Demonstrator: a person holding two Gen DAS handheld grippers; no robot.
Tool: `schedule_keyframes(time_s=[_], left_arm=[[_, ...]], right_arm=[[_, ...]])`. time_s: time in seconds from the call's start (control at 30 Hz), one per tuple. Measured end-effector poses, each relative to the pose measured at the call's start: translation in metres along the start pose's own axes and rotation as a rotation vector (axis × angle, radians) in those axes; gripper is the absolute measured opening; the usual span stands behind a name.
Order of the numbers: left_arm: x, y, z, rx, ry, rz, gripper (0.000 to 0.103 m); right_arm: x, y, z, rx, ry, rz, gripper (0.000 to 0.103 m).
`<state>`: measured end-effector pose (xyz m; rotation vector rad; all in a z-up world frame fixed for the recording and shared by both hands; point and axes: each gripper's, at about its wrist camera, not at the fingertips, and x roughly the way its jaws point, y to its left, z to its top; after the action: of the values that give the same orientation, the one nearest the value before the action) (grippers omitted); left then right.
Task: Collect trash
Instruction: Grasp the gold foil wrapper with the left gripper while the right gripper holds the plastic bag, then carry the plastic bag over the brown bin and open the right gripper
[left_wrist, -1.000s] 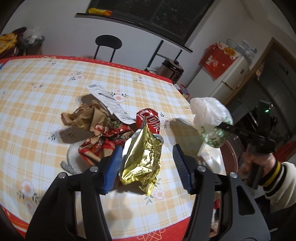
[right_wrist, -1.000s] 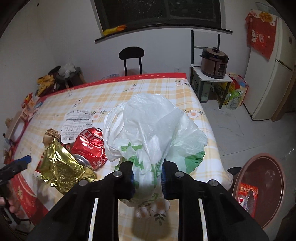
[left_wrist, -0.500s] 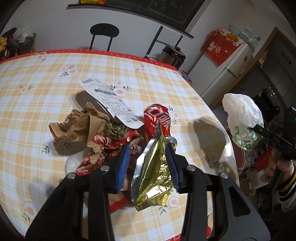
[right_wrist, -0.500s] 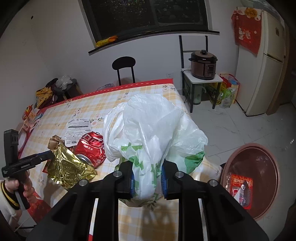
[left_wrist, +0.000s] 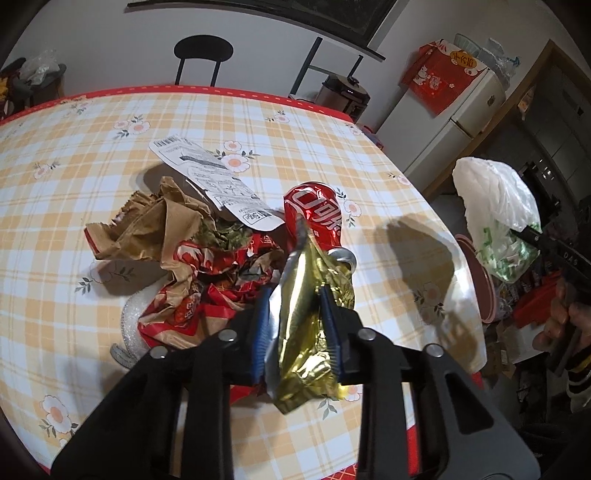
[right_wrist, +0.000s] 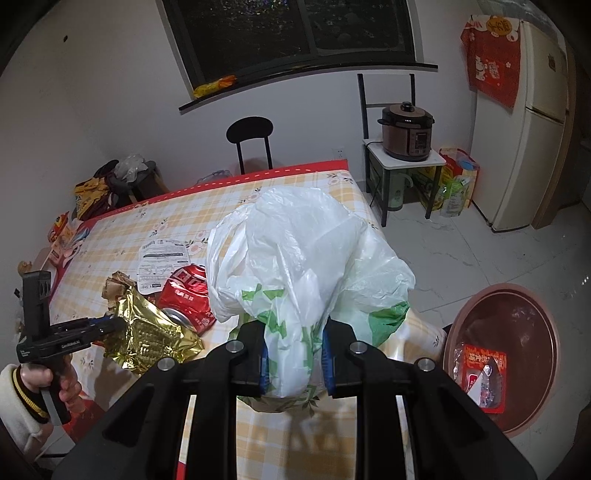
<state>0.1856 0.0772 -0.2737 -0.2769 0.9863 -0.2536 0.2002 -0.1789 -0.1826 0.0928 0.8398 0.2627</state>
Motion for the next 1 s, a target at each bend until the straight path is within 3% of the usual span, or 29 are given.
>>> schedule_keyframes(time_s=[0.2, 0.7, 1.0], left_arm=[[-0.024, -0.007, 0.003, -0.021, -0.067, -0.050, 0.008], [-0.088, -0.053, 0.022, 0.014, -0.219, -0.106, 0.008], [-0.106, -0.103, 0.039, 0.074, -0.284, -0.123, 0.008]], right_arm=[[-0.008, -0.004, 0.003, 0.005, -0.021, 0.011, 0.022], [-0.037, -0.026, 0.001, 0.060, -0.097, 0.025, 0.022], [-0.072, -0.087, -0.004, 0.155, -0.170, -0.030, 0.022]])
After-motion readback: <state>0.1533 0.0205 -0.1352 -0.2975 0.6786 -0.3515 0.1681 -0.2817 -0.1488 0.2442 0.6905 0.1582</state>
